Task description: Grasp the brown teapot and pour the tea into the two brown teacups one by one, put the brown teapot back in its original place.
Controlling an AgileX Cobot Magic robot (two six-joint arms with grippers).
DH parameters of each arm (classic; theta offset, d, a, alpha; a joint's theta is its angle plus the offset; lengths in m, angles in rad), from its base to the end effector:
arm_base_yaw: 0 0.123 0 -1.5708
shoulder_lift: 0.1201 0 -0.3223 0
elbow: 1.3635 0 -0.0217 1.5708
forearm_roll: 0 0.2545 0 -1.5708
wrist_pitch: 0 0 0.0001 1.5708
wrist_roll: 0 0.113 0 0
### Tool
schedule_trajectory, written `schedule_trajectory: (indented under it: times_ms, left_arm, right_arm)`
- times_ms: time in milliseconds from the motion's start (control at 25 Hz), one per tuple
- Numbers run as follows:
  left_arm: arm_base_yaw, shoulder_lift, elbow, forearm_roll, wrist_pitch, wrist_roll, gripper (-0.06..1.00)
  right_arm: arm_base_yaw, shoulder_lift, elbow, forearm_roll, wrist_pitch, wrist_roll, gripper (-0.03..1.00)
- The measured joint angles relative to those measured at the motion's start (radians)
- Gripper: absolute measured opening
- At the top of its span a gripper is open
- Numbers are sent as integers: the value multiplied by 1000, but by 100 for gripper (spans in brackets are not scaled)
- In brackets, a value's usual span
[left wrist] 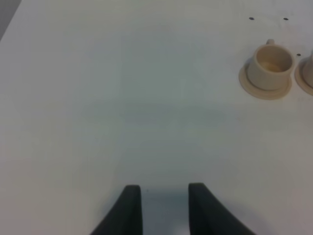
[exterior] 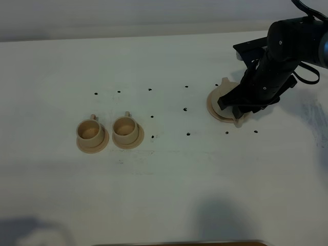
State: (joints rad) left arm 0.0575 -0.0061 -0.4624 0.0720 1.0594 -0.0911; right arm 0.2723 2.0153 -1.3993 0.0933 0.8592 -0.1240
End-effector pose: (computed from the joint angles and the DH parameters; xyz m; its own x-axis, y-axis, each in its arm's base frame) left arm -0.0170 0.0061 0.2579 -0.4739 -0.0831 -0.8767 -0.1389 0.9901 -0.0187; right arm 0.4060 0.1217 0.1748 -0.9272 -0.3241 -0.1879 -0.3398 0.9387 0.0576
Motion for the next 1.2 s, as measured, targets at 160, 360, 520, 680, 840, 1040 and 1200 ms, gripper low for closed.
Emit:
schedule_trajectory:
  times_ms: [160, 360, 520, 680, 840, 1040, 1200]
  left_arm:
    - [0, 0, 0, 0, 0, 0, 30]
    - [0, 0, 0, 0, 0, 0, 30]
    - [0, 0, 0, 0, 0, 0, 30]
    - [0, 0, 0, 0, 0, 0, 30]
    - [0, 0, 0, 0, 0, 0, 30]
    - [0, 0, 0, 0, 0, 0, 30]
    - [0, 0, 0, 0, 0, 0, 30]
  right_arm:
    - [0, 0, 0, 2, -1, 1, 41]
    - [0, 1, 0, 2, -7, 2, 41]
    - [0, 4, 0, 2, -8, 2, 41]
    - [0, 18, 0, 2, -10, 3, 41]
    - [0, 18, 0, 2, -11, 6, 40]
    - [0, 18, 0, 2, -11, 6, 37]
    - [0, 18, 0, 2, -11, 6, 35]
